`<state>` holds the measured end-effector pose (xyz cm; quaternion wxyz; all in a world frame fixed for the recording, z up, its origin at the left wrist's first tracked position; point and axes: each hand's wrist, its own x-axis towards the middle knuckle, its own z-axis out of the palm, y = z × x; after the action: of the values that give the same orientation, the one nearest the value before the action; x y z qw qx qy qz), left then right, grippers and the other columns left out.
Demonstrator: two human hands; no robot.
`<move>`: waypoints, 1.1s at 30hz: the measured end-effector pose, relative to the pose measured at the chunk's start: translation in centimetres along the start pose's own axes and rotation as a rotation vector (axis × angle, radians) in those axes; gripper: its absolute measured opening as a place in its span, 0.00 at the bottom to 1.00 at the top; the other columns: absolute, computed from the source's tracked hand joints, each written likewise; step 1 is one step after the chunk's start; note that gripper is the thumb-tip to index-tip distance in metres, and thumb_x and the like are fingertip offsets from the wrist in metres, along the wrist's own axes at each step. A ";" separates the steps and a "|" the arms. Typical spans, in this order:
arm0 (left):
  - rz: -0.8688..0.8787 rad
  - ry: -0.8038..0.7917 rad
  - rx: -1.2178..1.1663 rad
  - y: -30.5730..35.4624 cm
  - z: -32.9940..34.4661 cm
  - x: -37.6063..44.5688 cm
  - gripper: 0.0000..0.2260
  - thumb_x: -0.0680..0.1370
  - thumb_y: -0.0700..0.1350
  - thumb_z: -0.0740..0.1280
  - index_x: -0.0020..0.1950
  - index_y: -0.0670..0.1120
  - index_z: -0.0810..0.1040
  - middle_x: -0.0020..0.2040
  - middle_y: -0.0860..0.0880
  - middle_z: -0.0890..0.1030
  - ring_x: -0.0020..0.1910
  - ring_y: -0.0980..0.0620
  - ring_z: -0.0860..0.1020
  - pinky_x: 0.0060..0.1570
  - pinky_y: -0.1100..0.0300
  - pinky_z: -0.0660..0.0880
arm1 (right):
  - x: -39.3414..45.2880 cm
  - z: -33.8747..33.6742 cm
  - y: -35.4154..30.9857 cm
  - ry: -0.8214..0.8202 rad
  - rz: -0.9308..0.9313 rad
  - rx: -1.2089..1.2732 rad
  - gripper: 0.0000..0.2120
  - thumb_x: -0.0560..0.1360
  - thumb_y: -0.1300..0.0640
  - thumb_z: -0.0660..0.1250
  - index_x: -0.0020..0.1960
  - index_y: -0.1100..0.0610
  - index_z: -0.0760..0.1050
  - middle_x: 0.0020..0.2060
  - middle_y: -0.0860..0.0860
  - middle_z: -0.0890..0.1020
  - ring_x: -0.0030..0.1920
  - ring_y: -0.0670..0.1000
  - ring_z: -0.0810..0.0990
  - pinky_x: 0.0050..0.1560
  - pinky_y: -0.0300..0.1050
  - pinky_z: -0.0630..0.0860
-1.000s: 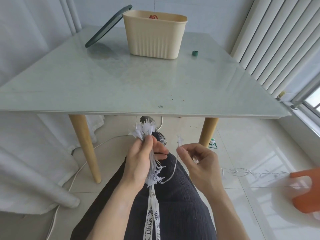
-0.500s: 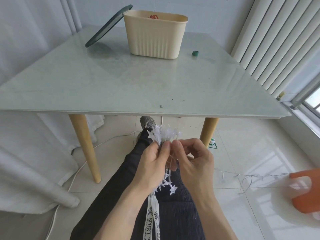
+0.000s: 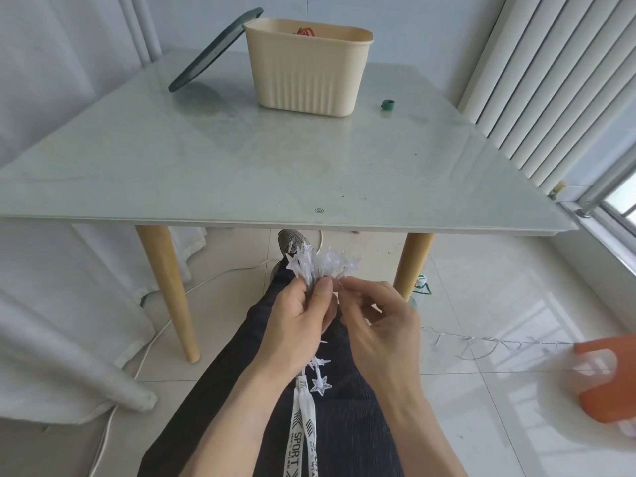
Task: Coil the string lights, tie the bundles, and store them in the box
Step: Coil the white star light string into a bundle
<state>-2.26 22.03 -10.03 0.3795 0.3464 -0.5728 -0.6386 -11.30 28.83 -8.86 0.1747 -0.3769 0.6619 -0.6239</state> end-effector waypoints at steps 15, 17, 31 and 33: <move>-0.090 0.160 -0.060 0.0 1.1 -0.3 0.16 0.83 0.50 0.63 0.39 0.42 0.75 0.29 0.51 0.72 0.30 0.53 0.69 0.32 0.56 0.68 | -0.6 0.1 0.5 -0.111 -0.171 -0.102 0.17 0.80 0.70 0.63 0.59 0.54 0.84 0.52 0.45 0.80 0.55 0.42 0.80 0.49 0.29 0.73; -0.104 0.161 -0.076 -0.1 1.1 -0.2 0.17 0.82 0.53 0.65 0.44 0.39 0.78 0.32 0.48 0.74 0.33 0.51 0.71 0.37 0.52 0.69 | -0.7 0.1 0.6 -0.150 -0.176 -0.098 0.18 0.80 0.69 0.63 0.60 0.52 0.83 0.53 0.45 0.81 0.56 0.44 0.81 0.51 0.30 0.74; 0.111 0.310 -0.065 0.7 0.7 0.1 0.13 0.84 0.48 0.59 0.42 0.47 0.76 0.29 0.50 0.69 0.27 0.54 0.66 0.31 0.58 0.66 | -1.1 -0.1 1.3 -0.224 -0.152 0.111 0.23 0.73 0.73 0.65 0.48 0.46 0.64 0.49 0.45 0.74 0.53 0.55 0.80 0.45 0.42 0.76; 0.105 0.312 -0.082 0.6 0.3 0.4 0.15 0.85 0.48 0.57 0.40 0.47 0.73 0.31 0.45 0.68 0.28 0.53 0.66 0.30 0.57 0.63 | -0.9 -0.7 1.7 -0.235 -0.118 0.034 0.22 0.73 0.72 0.66 0.49 0.45 0.66 0.47 0.42 0.76 0.49 0.53 0.81 0.45 0.42 0.77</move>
<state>-2.65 21.81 -9.42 0.5105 0.3950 -0.4978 -0.5793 -11.65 29.85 -10.63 0.2206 -0.4827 0.6028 -0.5957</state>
